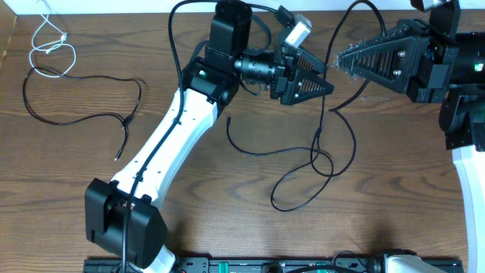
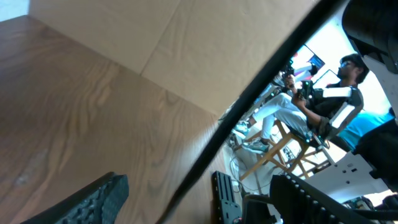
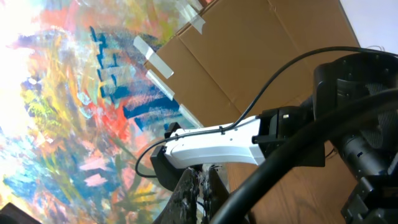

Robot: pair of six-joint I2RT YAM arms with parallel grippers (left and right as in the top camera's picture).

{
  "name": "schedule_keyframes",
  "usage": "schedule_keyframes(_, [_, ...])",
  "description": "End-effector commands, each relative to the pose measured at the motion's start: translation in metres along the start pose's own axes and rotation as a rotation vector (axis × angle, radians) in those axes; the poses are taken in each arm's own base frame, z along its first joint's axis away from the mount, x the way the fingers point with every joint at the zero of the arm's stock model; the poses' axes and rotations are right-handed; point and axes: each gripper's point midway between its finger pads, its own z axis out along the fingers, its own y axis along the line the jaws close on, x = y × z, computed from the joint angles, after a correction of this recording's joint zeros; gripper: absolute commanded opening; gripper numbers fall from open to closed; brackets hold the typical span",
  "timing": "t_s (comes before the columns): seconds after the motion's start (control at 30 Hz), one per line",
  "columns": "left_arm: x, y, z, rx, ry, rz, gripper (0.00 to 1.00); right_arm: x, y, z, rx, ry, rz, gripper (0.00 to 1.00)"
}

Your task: Untangle cables

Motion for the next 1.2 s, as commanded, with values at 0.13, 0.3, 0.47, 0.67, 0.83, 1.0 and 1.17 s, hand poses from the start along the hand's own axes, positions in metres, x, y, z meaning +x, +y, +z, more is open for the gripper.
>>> schedule_keyframes(0.13, [-0.009, -0.021, 0.0, 0.038, -0.002, 0.051, 0.58, 0.003, 0.001, 0.002, -0.006, 0.019, -0.021, 0.01])
schedule_keyframes(0.3, [-0.01, -0.02, 0.0, 0.034, -0.004, 0.052, 0.44, 0.003, 0.001, 0.002, -0.007, 0.02, -0.021, 0.01])
schedule_keyframes(0.47, [-0.01, -0.019, -0.001, 0.029, -0.006, 0.051, 0.39, 0.003, 0.001, 0.002, -0.006, 0.019, -0.021, 0.01])
schedule_keyframes(0.67, [-0.014, -0.01, -0.01, -0.006, -0.022, 0.048, 0.38, 0.003, 0.001, 0.002, -0.006, 0.019, -0.021, 0.01])
schedule_keyframes(0.83, [-0.014, -0.01, -0.011, -0.008, -0.024, 0.048, 0.31, 0.003, 0.001, 0.002, -0.006, 0.019, -0.022, 0.01])
schedule_keyframes(1.0, [-0.013, -0.012, -0.011, 0.003, -0.021, 0.049, 0.31, 0.003, 0.001, 0.002, -0.006, 0.019, -0.022, 0.01])
schedule_keyframes(1.17, [-0.014, -0.012, -0.011, 0.003, -0.021, 0.049, 0.35, 0.003, 0.0, 0.002, -0.006, 0.019, -0.021, 0.01])
